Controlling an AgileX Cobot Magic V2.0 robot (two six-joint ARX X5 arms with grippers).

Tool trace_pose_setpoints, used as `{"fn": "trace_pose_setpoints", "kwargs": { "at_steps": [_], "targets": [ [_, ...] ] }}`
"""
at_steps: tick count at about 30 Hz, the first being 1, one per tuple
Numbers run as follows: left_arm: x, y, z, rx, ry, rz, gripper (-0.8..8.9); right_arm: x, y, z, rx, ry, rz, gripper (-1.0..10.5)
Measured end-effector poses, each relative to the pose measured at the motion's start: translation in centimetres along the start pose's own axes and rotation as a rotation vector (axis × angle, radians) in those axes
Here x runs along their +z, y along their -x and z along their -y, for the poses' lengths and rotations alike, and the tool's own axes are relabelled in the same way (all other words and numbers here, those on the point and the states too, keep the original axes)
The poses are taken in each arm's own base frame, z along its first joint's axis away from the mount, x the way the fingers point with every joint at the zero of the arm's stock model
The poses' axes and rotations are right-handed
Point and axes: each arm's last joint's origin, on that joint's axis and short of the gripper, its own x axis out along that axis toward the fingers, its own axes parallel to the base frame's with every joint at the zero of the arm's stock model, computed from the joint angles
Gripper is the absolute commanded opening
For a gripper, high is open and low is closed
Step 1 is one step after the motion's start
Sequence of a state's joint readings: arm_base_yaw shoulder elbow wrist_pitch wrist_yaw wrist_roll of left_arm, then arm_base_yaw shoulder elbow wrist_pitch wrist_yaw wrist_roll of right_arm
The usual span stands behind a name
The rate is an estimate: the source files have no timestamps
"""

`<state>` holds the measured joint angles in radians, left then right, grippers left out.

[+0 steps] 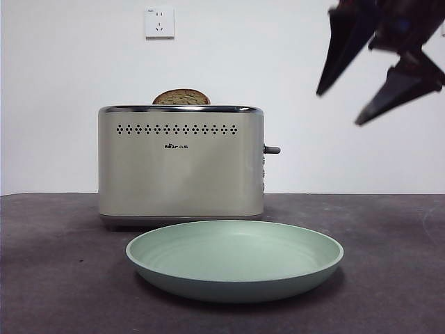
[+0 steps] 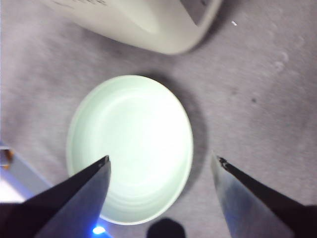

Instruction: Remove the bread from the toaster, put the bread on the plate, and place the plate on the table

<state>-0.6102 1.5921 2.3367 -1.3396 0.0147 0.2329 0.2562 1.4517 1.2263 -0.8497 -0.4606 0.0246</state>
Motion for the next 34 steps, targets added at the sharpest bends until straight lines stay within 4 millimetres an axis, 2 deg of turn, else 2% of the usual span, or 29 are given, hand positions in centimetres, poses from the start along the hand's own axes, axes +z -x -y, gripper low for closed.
{"fn": "trace_pose_setpoints", "kwargs": {
  "at_steps": [6,11,15,18,20,22,24,29,34],
  "targets": [
    [-4.7,0.5,1.6,-0.016,0.013,-0.147,-0.08,0.1,-2.5,1.4,-0.045,-0.019,-0.092,3.4],
    [-7.9,2.2,2.5,-0.026,0.049,-0.179,-0.08,-0.1,-5.6,2.3,-0.039,-0.027,-0.15,3.4],
    [-11.1,6.5,3.1,-0.007,0.118,-0.091,-0.08,-1.4,-9.7,3.3,-0.029,-0.046,-0.271,3.4],
    [-13.1,9.5,3.5,0.017,0.176,0.024,-0.08,-1.8,-11.6,2.8,-0.015,-0.021,-0.308,3.4],
    [-14.7,11.1,3.7,0.045,0.217,0.058,-0.08,-1.7,-12.1,2.1,-0.006,0.008,-0.301,3.3],
    [-16.1,12.8,3.9,0.085,0.254,0.086,-0.08,-1.6,-12.4,1.5,-0.006,0.035,-0.289,2.2],
    [-17.4,14.2,4.0,0.116,0.284,0.09,-0.08,-1.7,-12.6,1.3,-0.048,0.052,-0.292,2.2],
    [-18.5,15.7,4.2,0.131,0.329,0.142,-0.08,-1.6,-12.6,1.4,-0.089,0.057,-0.291,2.2],
    [-18.9,16.2,4.3,0.131,0.341,0.16,-0.08,-1.7,-12.9,1.5,-0.085,0.055,-0.301,2.2]
  ]
}}
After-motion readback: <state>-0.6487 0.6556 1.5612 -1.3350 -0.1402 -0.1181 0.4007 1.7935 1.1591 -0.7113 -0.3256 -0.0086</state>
